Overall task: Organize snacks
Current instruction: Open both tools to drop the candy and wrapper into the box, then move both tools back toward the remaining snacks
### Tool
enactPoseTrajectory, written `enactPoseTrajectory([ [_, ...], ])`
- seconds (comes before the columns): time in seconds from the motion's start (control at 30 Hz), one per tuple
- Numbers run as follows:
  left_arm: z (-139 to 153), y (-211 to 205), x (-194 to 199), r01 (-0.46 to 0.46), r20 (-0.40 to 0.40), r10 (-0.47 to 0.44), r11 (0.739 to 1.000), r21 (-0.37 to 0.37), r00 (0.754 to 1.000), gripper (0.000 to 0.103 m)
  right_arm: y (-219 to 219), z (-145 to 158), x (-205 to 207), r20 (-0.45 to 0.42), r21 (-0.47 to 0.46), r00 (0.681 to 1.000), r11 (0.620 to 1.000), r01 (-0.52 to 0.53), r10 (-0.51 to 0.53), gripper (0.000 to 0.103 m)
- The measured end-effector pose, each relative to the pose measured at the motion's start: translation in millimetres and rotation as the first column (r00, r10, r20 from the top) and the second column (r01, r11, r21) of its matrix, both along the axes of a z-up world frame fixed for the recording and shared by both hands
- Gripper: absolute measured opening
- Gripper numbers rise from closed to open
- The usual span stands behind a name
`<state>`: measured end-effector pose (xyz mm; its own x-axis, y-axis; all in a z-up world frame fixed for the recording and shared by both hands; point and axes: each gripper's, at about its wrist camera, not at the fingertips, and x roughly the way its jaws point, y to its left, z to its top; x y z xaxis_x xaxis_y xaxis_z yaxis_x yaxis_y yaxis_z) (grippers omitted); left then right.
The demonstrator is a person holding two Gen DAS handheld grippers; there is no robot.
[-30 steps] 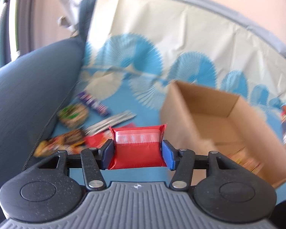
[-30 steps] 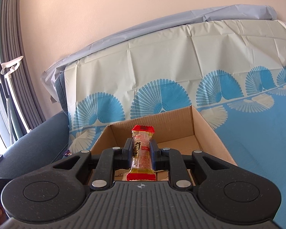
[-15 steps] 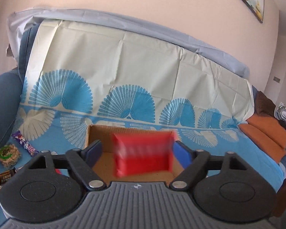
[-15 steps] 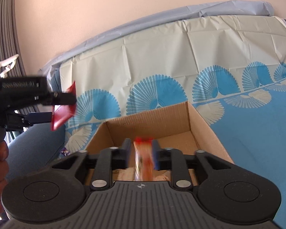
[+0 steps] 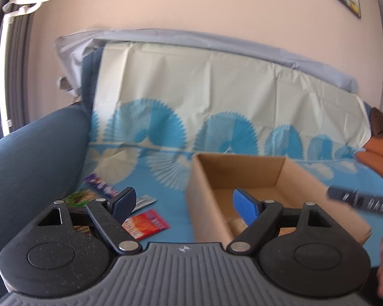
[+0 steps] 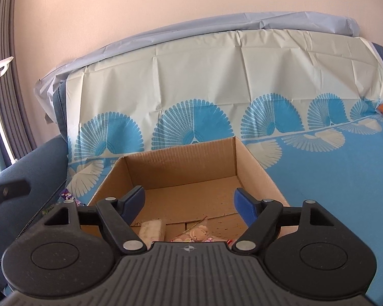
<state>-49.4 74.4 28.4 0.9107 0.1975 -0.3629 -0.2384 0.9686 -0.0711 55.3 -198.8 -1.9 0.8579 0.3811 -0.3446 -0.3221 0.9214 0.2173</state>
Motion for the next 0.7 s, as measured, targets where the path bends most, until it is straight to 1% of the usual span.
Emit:
enactPoseTrajectory([
  [0.1,-17,30,-21,-0.008,-0.029,0.007,1.0,-0.024,1.0,0.087,3,1,-4,-0.002,-0.015,1.0,1.0,0.011,-0.011,0.079],
  [0.17,-24,49,-32,0.004,-0.043,-0.006,0.998,-0.059,0.999,0.082,8,2,-7,-0.001,-0.027,1.0,1.0,0.012,-0.012,0.079],
  [0.2,-26,58,-38,0.011,-0.05,-0.015,0.996,-0.083,0.999,0.074,11,2,-8,0.001,-0.035,1.0,0.999,0.012,-0.012,0.079],
  [0.23,-28,65,-42,0.007,-0.058,-0.013,0.995,-0.095,0.998,0.06,15,2,-10,0.004,-0.044,1.0,0.999,0.011,-0.01,0.079],
  [0.27,-30,72,-44,-0.005,-0.071,-0.002,0.995,-0.099,0.997,0.052,19,2,-11,0.008,-0.055,1.0,0.998,0.009,-0.008,0.078],
  [0.33,-30,83,-44,-0.042,-0.098,0.033,0.995,-0.094,0.995,0.023,28,2,-15,0.019,-0.084,1.0,0.996,0.002,0.0,0.078],
  [0.37,-29,86,-41,-0.053,-0.108,0.045,0.996,-0.068,0.993,0.018,33,2,-16,0.023,-0.099,1.0,0.995,-0.002,0.005,0.078],
  [0.4,-28,88,-38,-0.053,-0.109,0.049,0.998,-0.039,0.993,0.016,39,1,-17,0.026,-0.116,1.0,0.993,-0.009,0.012,0.078],
  [0.43,-28,89,-35,-0.049,-0.109,0.047,0.999,-0.02,0.993,0.016,44,1,-18,0.028,-0.13,0.999,0.991,-0.016,0.019,0.075],
  [0.47,-30,92,-30,-0.042,-0.113,0.041,0.999,-0.012,0.993,0.016,48,0,-19,0.028,-0.141,0.999,0.99,-0.023,0.027,0.069],
  [0.5,-33,94,-25,-0.036,-0.124,0.035,0.999,-0.006,0.992,0.016,52,-1,-19,0.026,-0.151,0.999,0.988,-0.031,0.036,0.065],
  [0.53,-40,95,-19,-0.032,-0.141,0.032,0.999,0.0,0.989,0.016,56,-1,-20,0.024,-0.161,0.999,0.986,-0.042,0.046,0.059],
  [0.57,-48,97,-13,-0.035,-0.174,0.034,0.999,-0.006,0.984,0.016,60,-2,-20,0.024,-0.173,0.998,0.984,-0.05,0.055,0.055],
  [0.6,-53,100,-7,-0.041,-0.208,0.036,0.999,-0.018,0.977,0.016,64,-3,-21,0.026,-0.186,0.998,0.981,-0.057,0.063,0.054],
  [0.63,-57,101,-2,-0.047,-0.223,0.04,0.999,-0.024,0.974,0.016,68,-3,-22,0.03,-0.205,0.997,0.977,-0.063,0.07,0.054],
  [0.7,-59,106,0,-0.06,-0.221,0.047,0.997,-0.051,0.974,0.017,74,-5,-23,0.032,-0.239,0.996,0.969,-0.069,0.079,0.054],
])
